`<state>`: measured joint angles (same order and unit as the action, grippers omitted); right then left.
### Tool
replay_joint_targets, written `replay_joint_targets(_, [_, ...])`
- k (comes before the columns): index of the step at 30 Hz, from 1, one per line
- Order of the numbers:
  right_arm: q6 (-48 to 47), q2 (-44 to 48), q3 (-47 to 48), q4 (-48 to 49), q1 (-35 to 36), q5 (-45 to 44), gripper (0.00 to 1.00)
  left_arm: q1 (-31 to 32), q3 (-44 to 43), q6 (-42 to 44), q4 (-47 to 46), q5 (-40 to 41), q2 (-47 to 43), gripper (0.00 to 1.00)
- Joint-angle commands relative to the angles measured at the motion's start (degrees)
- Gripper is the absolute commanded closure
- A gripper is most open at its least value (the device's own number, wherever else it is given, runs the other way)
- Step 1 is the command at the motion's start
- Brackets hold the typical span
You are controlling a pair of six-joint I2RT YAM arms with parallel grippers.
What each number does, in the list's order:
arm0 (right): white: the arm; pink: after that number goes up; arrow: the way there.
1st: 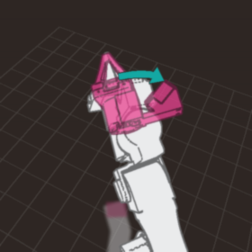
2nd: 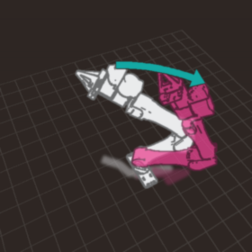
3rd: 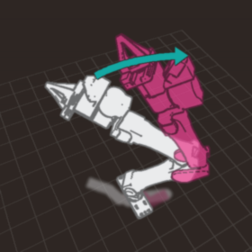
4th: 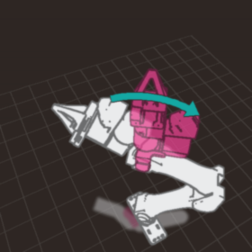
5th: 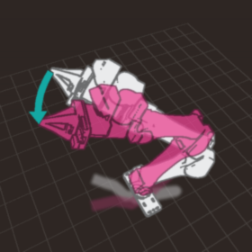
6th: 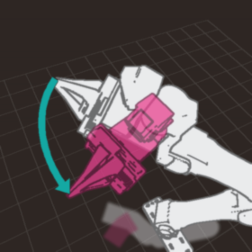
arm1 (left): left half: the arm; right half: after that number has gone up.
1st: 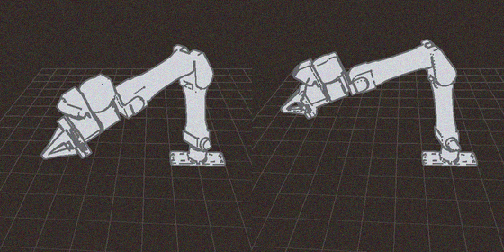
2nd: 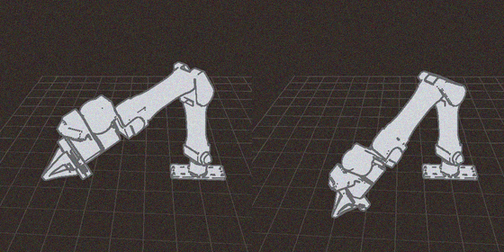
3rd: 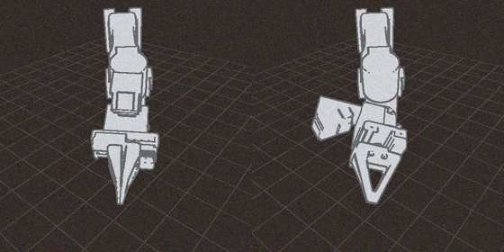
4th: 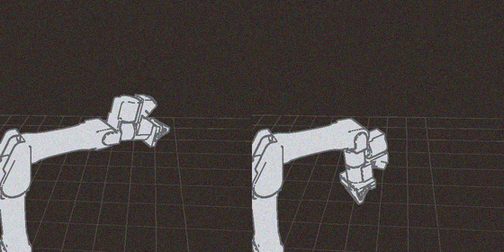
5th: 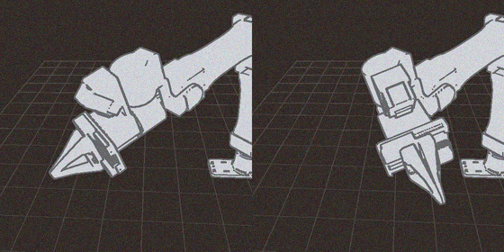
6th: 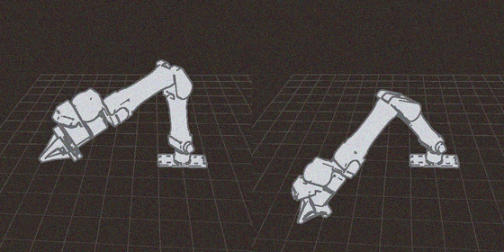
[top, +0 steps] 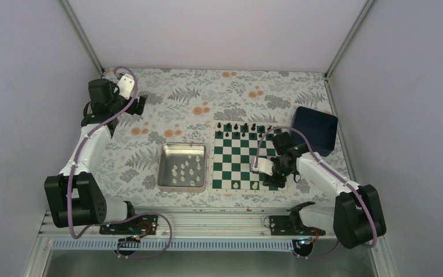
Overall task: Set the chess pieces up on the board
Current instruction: Place the chess piece on the chessboard, then pick up the chess piece from the storage box.
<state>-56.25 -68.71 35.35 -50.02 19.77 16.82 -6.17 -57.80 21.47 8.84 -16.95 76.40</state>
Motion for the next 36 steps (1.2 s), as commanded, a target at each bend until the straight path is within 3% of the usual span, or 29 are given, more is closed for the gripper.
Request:
replay_joint_targets(1, [0.5,0.9,5.2,-3.9,-0.4,0.7,0.65,-0.2,-0.3,0.6,-0.4,0.1,0.2,0.00])
replay_joint_targets(9, [2.9,-2.5,21.4,-7.7,1.4,5.2,0.61,-0.2,-0.8,0.2,-0.4,-0.8,-0.3,0.00])
replay_joint_targets(15, [10.5,-9.2,32.8,-0.9,14.4,2.9,0.56,-0.2,-0.7,0.0,-0.3,-1.4,-0.7,0.00])
replay_joint_targets(21, [15.4,-22.0,42.4,4.3,28.4,-1.4,0.54,-0.2,-0.5,-0.3,-0.3,-1.7,-1.8,0.00])
replay_joint_targets(36, [16.5,-45.6,58.2,11.5,39.9,-1.2,0.57,-0.2,-0.8,-0.6,-0.4,-3.0,-1.6,0.00])
